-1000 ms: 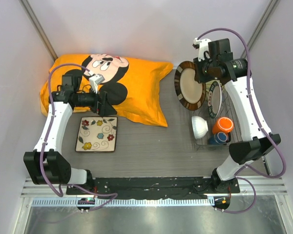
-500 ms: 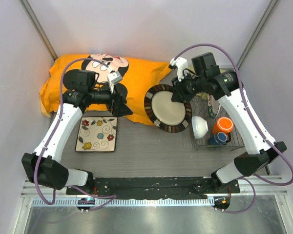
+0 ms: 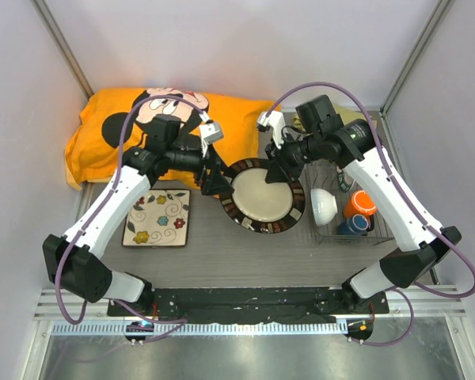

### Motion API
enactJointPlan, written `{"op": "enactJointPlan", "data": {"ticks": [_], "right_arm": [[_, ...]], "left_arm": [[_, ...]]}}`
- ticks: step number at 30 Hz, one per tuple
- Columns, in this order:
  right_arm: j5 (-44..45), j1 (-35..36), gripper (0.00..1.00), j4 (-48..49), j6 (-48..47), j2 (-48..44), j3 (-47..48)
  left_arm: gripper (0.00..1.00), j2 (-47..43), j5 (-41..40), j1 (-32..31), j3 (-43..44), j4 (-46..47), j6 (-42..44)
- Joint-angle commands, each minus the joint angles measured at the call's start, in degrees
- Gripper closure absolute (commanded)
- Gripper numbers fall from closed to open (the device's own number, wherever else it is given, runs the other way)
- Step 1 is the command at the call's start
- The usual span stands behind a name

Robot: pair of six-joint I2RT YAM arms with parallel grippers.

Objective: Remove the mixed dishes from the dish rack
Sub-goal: Place the plate at the center of the board.

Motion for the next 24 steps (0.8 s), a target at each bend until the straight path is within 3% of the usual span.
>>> {"op": "enactJointPlan", "data": {"ticks": [1, 6, 7, 13, 17, 24], "right_arm": [[-7.7, 1.3, 0.99, 3.0, -1.1, -3.3, 0.8], [-10.2, 1.8, 0.99, 4.0, -1.9, -3.7, 0.1], [-10.5, 1.9, 0.99, 4.1, -1.9, -3.7, 0.0], [-10.8, 2.0, 0.99, 4.5, -2.6, -3.8, -1.1], [-10.7, 2.1, 0.99, 4.8, -2.6, -3.6, -1.5], [-10.4, 2.2, 0.99, 4.8, -2.4, -2.9, 0.0]], "left_arm": [[0.10, 2.5, 0.3, -3.0, 1.6, 3.0, 1.2], [0.23, 3.5, 4.3, -4.4, 0.4, 3.6, 1.7], [0.31, 3.5, 5.1, -4.7, 0.1, 3.8, 1.8], [0.57, 3.1, 8.3, -4.8, -1.1, 3.6, 1.1], [0.66, 3.4, 12.7, -5.0, -0.9, 3.6, -1.7], [1.00, 2.5, 15.6, -5.4, -1.7, 3.7, -3.9]]}}
